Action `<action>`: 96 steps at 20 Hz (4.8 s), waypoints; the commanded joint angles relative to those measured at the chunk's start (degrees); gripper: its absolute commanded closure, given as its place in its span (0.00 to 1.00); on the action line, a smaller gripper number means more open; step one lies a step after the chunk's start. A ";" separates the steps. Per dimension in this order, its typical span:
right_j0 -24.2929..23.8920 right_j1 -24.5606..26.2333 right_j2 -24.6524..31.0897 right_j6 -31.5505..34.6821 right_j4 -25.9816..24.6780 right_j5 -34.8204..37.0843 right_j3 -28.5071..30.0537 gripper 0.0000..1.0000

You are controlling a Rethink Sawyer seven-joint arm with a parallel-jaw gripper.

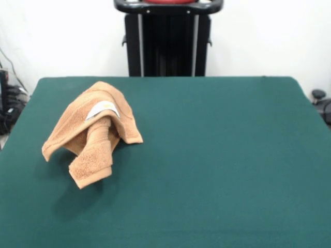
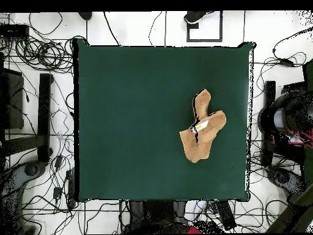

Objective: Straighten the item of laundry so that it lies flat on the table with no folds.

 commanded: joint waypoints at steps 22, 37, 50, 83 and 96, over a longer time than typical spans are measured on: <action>5.88 10.26 11.95 1.36 0.24 11.21 -10.55 0.00; 9.86 15.50 11.69 14.18 6.66 5.62 -10.33 0.00; 12.85 17.05 8.24 19.44 11.40 6.52 -10.69 0.00; 12.10 11.71 10.25 8.17 10.32 7.48 2.53 0.00; 14.37 14.77 11.52 16.92 16.09 4.55 2.39 0.00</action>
